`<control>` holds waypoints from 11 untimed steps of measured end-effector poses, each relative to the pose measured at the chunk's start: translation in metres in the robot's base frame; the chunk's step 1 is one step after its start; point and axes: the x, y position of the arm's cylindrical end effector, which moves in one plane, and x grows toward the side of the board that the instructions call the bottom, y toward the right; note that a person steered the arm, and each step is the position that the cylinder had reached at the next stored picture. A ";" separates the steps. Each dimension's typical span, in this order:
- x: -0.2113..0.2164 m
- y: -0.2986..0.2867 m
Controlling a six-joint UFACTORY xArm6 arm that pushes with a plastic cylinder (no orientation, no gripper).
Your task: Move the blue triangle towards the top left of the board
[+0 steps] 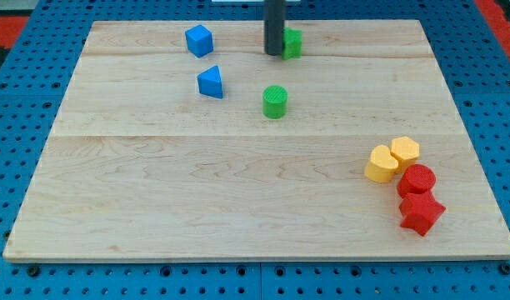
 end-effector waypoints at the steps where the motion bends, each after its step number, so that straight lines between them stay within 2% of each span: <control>1: 0.010 0.005; 2: 0.042 -0.004; 4: 0.081 -0.121; 5: 0.089 -0.140; 9: 0.112 -0.144; 11: 0.109 -0.196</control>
